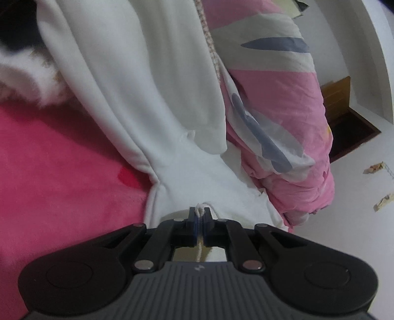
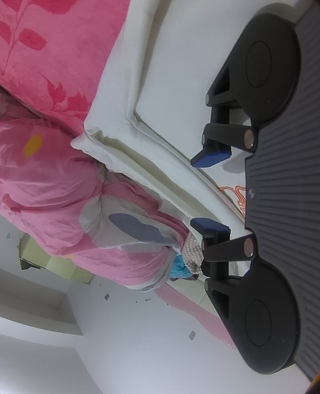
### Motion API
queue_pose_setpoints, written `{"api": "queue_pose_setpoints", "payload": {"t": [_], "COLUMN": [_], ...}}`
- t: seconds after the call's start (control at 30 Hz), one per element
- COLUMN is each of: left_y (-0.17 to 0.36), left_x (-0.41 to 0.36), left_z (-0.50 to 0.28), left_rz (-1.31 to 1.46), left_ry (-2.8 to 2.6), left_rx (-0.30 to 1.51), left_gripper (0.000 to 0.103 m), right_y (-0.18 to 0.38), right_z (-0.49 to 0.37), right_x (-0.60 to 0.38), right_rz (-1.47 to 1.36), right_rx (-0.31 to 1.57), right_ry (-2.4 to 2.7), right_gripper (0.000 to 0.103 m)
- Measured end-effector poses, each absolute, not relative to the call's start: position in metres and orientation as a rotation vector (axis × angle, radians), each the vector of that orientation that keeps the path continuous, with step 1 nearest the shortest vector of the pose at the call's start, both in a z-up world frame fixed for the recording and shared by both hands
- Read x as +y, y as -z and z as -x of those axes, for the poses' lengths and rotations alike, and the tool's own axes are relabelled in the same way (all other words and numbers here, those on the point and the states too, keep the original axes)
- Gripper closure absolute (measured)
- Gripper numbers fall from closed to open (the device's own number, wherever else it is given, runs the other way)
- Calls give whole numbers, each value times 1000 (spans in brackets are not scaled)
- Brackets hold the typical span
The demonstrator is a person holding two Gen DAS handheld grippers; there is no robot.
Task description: Fold clothes
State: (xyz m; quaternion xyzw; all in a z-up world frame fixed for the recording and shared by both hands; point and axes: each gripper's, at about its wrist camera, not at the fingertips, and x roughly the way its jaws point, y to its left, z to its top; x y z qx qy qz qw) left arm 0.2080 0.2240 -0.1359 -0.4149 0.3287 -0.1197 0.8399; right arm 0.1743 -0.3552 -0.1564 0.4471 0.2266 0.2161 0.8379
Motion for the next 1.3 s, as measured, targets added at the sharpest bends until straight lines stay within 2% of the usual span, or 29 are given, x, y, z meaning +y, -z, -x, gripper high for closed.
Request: {"api": "queue_pose_setpoints", "payload": {"t": [0.03, 0.1, 0.23, 0.3, 0.43, 0.47, 0.5, 0.53, 0.6, 0.77, 0.83, 0.97, 1.07, 1.13, 1.23, 1.3], "left_y": [136, 133, 115, 99, 63, 58, 57, 57, 57, 79, 86, 83, 65, 52, 40, 39], "left_x": [224, 227, 233, 224, 174, 159, 146, 133, 106, 62, 54, 48, 36, 17, -27, -69], "left_z": [-208, -208, -197, -194, -203, -208, -213, -218, -228, -248, -245, -235, -235, -240, -258, -274], "left_rz": [871, 858, 829, 755, 527, 484, 455, 428, 375, 227, 177, 125, 59, -2, -110, -203], "left_ry": [255, 226, 170, 178, 291, 325, 346, 361, 390, 362, 365, 406, 437, 465, 545, 607], "left_rx": [688, 675, 618, 622, 654, 659, 659, 658, 656, 662, 651, 605, 555, 531, 516, 499], "left_gripper": [98, 85, 69, 48, 32, 24, 19, 18, 18, 26, 26, 26, 25, 25, 24, 25], "right_y": [156, 156, 156, 155, 149, 146, 142, 138, 128, 83, 64, 50, 70, 93, 127, 139], "right_z": [-174, -174, -174, -175, -174, -174, -173, -171, -167, -159, -173, -225, -269, -285, -295, -290], "right_x": [-355, -355, -355, -354, -346, -342, -337, -332, -324, -318, -321, -327, -339, -350, -368, -382], "right_rz": [-945, -945, -939, -928, -849, -813, -768, -726, -651, -496, -407, -153, -97, -180, -326, -413], "right_rx": [479, 479, 483, 488, 510, 519, 528, 535, 539, 525, 544, 585, 592, 606, 606, 577], "right_ry": [-457, -456, -455, -454, -432, -421, -407, -393, -358, -244, -212, -118, -61, -58, -73, -103], "right_gripper": [58, 58, 58, 57, 53, 51, 46, 39, 33, 38, 44, 44, 58, 75, 83, 83]}}
